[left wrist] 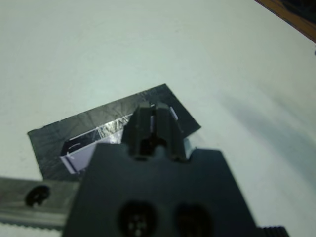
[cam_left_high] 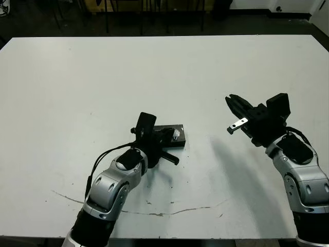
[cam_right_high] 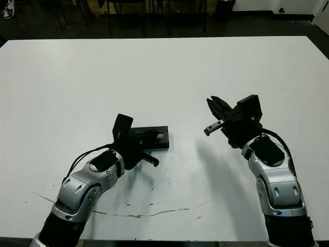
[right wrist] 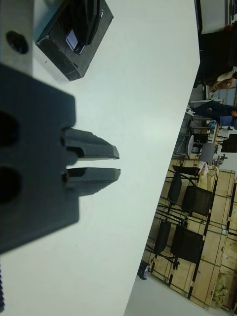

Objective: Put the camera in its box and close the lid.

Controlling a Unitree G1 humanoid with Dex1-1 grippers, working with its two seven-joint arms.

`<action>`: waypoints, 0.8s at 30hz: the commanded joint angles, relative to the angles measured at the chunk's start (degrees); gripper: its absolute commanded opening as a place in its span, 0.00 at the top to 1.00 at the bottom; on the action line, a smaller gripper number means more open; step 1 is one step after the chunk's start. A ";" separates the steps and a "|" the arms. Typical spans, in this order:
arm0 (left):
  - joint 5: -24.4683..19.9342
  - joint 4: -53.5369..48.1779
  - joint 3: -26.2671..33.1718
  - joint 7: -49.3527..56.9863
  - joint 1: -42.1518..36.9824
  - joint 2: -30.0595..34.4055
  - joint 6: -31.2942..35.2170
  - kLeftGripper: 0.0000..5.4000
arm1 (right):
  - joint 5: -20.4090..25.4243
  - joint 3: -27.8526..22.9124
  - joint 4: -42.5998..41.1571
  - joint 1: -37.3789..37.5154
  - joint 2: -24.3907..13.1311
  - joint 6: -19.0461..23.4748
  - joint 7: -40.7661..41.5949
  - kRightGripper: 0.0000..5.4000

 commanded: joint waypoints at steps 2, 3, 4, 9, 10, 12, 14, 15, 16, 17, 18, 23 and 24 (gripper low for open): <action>0.20 3.62 2.48 0.27 3.15 1.68 3.92 1.00 | -0.03 0.12 0.85 1.05 0.28 -0.60 0.39 1.00; -0.12 2.01 3.06 -0.12 3.44 2.04 3.26 1.00 | -0.08 0.16 0.99 1.13 0.37 -1.06 0.42 1.00; -0.52 -0.12 3.76 -0.56 3.98 2.42 2.14 1.00 | -0.14 0.18 0.98 1.27 0.45 -1.34 0.33 1.00; -0.18 -9.92 9.94 -2.74 5.68 5.61 -9.97 1.00 | 1.02 -0.59 -0.17 2.18 2.09 -1.43 -0.91 1.00; -0.11 -10.47 12.02 -2.89 5.23 6.10 -13.46 1.00 | 1.44 -0.84 -0.17 2.27 2.68 -1.80 -1.09 1.00; 1.20 -10.91 15.35 -2.78 4.20 7.59 -20.25 1.00 | 2.06 -1.17 -0.06 2.27 3.86 -2.38 -1.46 1.00; 2.02 -9.65 18.23 -4.72 3.64 9.64 -29.21 1.00 | 2.35 -1.36 -0.17 2.27 5.28 -2.39 -2.55 1.00; 2.06 -8.78 19.21 -5.80 3.57 10.33 -32.77 1.00 | 2.35 -1.40 -0.20 2.27 5.83 -2.43 -3.09 1.00; 2.74 -7.78 20.03 -6.61 3.74 11.15 -36.85 1.00 | 2.10 -1.34 -0.36 2.27 6.47 -2.49 -3.93 1.00; 4.06 -6.67 20.61 -6.97 4.01 11.90 -41.17 1.00 | 1.63 -1.26 -0.52 2.24 7.13 -2.58 -4.98 1.00; 5.80 -5.55 21.10 -6.73 4.33 12.56 -45.19 1.00 | 1.05 -1.17 -0.57 2.20 7.83 -2.89 -6.10 1.00; -7.57 -4.12 25.57 -5.47 5.11 9.58 -39.01 1.00 | -0.73 -1.03 0.58 1.36 9.97 -4.30 -9.69 1.00; -14.58 -5.04 26.81 -4.73 4.81 8.93 -32.51 1.00 | -1.12 -0.90 0.87 1.27 10.08 -4.38 -10.06 1.00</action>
